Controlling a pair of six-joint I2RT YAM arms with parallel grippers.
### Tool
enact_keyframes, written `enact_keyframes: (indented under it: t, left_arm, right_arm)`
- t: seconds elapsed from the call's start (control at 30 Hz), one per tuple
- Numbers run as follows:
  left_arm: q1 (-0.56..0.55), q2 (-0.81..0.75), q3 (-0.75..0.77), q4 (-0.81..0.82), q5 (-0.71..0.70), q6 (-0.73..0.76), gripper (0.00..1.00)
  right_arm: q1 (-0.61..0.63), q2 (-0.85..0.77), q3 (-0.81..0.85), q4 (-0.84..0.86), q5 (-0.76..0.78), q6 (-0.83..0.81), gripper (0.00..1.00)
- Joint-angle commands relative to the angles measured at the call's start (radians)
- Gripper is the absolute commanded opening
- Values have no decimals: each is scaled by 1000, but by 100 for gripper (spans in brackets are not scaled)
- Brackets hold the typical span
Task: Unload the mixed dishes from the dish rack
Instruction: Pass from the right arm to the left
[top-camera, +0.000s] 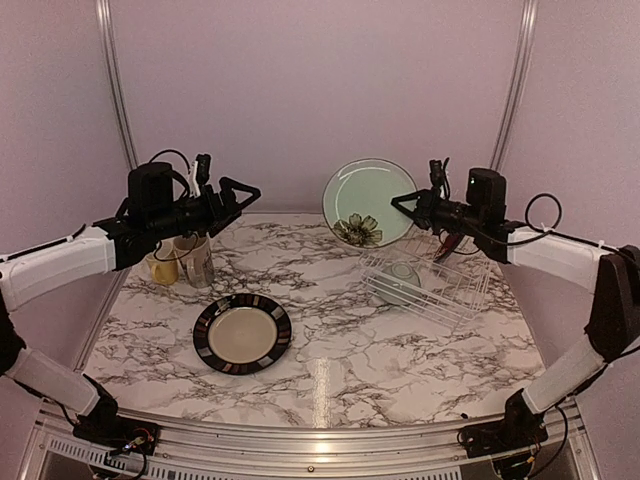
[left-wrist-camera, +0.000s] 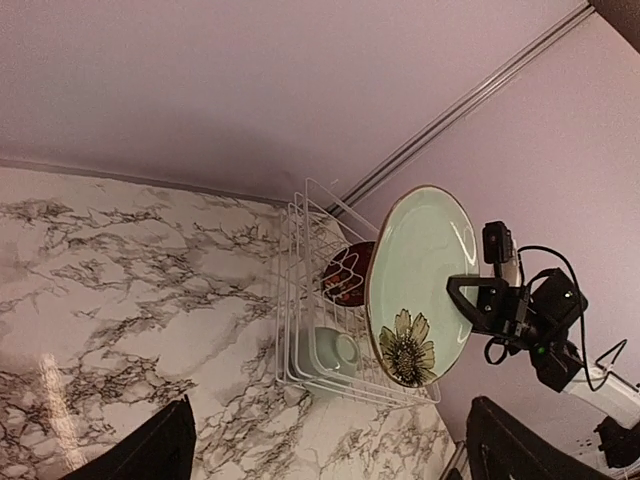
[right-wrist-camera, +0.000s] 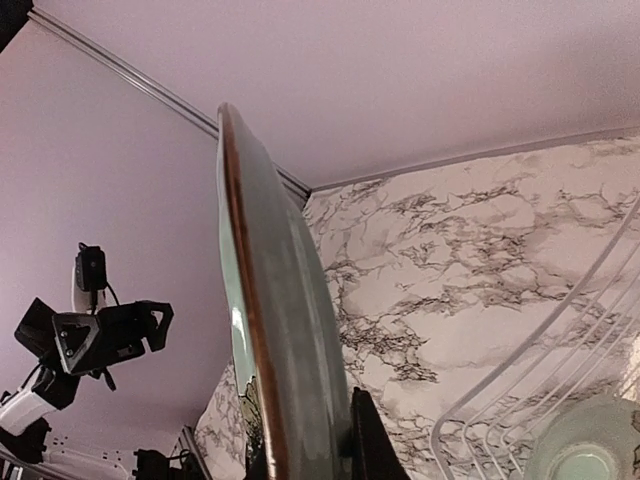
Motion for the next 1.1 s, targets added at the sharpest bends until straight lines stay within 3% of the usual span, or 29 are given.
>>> enact_keyframes:
  t: [0.0,0.23,0.33,0.57,0.67,0.8,1.07]
  left_arm:
    - [-80,-62,-167,263,73,-294,98]
    - [-187,-92,-345,367,-31,-407,98]
    - [-204,-87,-411,459,-30,-461,97]
    - [-213,-82,-421,457,-28,-467,87]
    - [-213,-107,-429,399,-75,-456,77]
    - [-210,-131,-482,414,-114,-487,50]
    - [-211,-150,-464,290,-148,-433,28]
  right_arm:
    - [77,53,-4,370,-145,195,0]
    - [177,171,-27,582,-199,353,0]
    - [211,193,-14,521,-188,310,0]
    - [298,256,-11,579,-194,343,0]
    - [315,270,-17,608,-195,359,0]
    - [337,278,-16,593,-182,349,0]
    - [367,304,-11,613,-188,362,0]
